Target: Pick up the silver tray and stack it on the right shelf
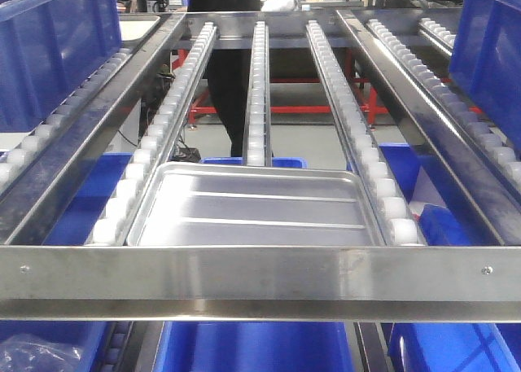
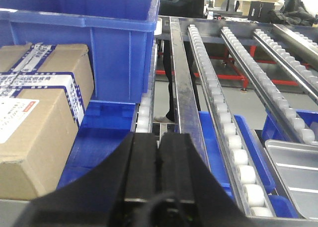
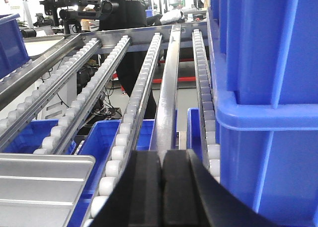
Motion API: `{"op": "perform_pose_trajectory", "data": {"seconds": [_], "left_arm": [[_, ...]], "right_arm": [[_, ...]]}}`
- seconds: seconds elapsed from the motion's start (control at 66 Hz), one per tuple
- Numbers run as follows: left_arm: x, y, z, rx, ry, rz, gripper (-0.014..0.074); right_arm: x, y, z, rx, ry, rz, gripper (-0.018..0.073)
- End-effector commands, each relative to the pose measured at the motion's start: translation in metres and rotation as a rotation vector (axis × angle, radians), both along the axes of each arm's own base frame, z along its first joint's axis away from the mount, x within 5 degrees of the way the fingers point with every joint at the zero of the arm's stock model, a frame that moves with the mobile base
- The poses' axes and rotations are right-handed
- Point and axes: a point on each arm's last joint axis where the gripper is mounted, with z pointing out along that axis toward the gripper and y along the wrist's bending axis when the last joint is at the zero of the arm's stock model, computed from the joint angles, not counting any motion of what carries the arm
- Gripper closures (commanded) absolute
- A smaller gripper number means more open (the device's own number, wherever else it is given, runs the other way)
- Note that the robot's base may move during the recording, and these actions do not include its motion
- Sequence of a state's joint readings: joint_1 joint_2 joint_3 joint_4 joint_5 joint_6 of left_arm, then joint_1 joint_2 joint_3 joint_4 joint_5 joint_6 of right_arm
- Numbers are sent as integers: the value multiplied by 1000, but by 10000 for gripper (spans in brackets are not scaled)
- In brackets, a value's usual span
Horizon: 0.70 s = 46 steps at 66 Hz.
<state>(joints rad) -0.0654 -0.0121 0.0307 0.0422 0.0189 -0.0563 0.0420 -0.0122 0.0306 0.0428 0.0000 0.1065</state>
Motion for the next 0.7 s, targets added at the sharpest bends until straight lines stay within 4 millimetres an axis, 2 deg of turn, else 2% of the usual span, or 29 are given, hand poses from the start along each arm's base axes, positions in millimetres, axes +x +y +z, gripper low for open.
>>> {"op": "perform_pose_trajectory", "data": {"seconds": [0.0, 0.182, 0.288, 0.44, 0.546, 0.682], "left_arm": [[-2, -1, 13, -81, -52, -17, 677], [5, -1, 43, -70, 45, -13, 677], [16, -2, 59, 5, 84, -18, 677], [36, -11, 79, 17, 160, -96, 677], [49, -23, 82, 26, 216, -179, 677], [61, -37, 73, 6, 296, -261, 677]], "right_arm": [[-5, 0, 26, 8, -104, 0, 510], [4, 2, 45, -3, 103, 26, 510], [18, 4, 49, 41, 191, 36, 510], [41, 6, 53, 47, 357, 39, 510], [54, 7, 53, 49, 430, 38, 510], [64, 9, 48, 83, 534, 43, 510]]}}
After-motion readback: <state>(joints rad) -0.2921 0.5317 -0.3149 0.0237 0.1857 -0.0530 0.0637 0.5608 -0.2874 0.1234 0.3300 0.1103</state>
